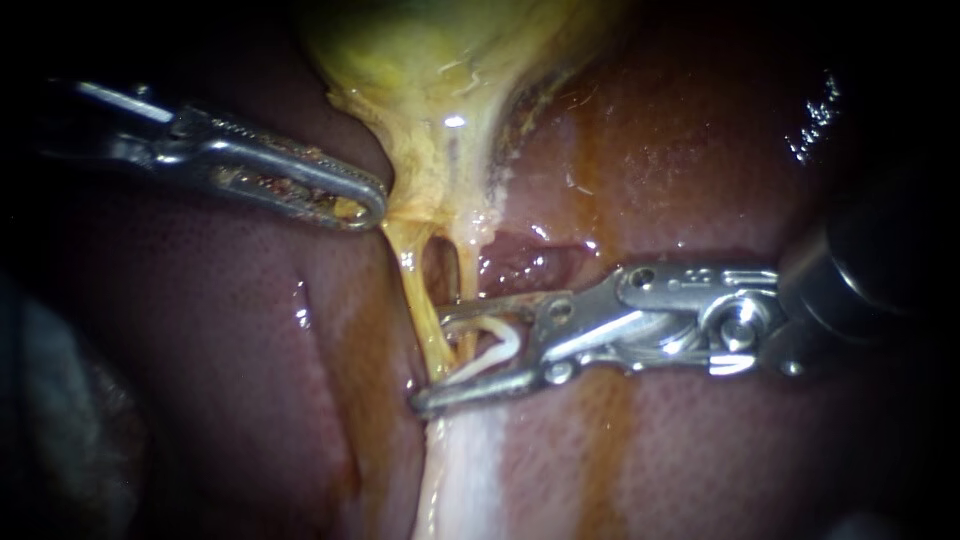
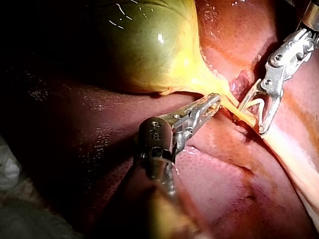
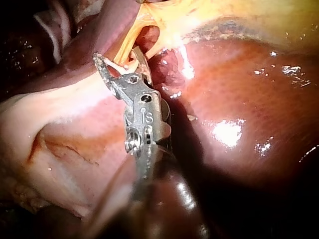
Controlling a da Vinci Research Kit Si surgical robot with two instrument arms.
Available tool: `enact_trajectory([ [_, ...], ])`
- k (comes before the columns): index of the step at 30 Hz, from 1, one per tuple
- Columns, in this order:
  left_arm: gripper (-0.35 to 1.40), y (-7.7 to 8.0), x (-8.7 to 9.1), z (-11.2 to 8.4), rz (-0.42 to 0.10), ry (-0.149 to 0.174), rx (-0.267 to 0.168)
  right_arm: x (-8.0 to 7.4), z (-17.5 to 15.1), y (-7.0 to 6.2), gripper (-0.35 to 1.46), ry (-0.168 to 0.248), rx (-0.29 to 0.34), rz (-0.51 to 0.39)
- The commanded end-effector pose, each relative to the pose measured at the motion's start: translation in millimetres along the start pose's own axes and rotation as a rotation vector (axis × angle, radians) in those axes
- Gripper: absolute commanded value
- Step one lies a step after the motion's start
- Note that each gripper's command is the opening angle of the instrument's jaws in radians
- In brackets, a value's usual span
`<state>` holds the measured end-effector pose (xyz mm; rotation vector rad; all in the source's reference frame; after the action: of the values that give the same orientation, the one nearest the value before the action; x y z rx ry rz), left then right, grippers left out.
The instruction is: Clipping first clip left tube
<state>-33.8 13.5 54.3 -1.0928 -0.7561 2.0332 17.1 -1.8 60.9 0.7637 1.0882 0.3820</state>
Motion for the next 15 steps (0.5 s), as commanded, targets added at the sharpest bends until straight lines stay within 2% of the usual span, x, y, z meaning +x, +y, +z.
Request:
enact_trajectory([
  [1,-0.35,0.0,0.0,0.0,0.000,0.000,0.000,0.1,0.2,0.0,0.44,0.002,0.001,0.001],
  [11,-0.35,0.0,-0.1,0.1,0.000,-0.001,-0.002,-0.1,2.2,0.1,0.44,0.006,0.004,0.000],
  [15,-0.35,0.0,-0.1,0.1,0.001,-0.001,-0.002,0.2,2.4,-0.8,0.45,0.005,0.015,-0.002],
])
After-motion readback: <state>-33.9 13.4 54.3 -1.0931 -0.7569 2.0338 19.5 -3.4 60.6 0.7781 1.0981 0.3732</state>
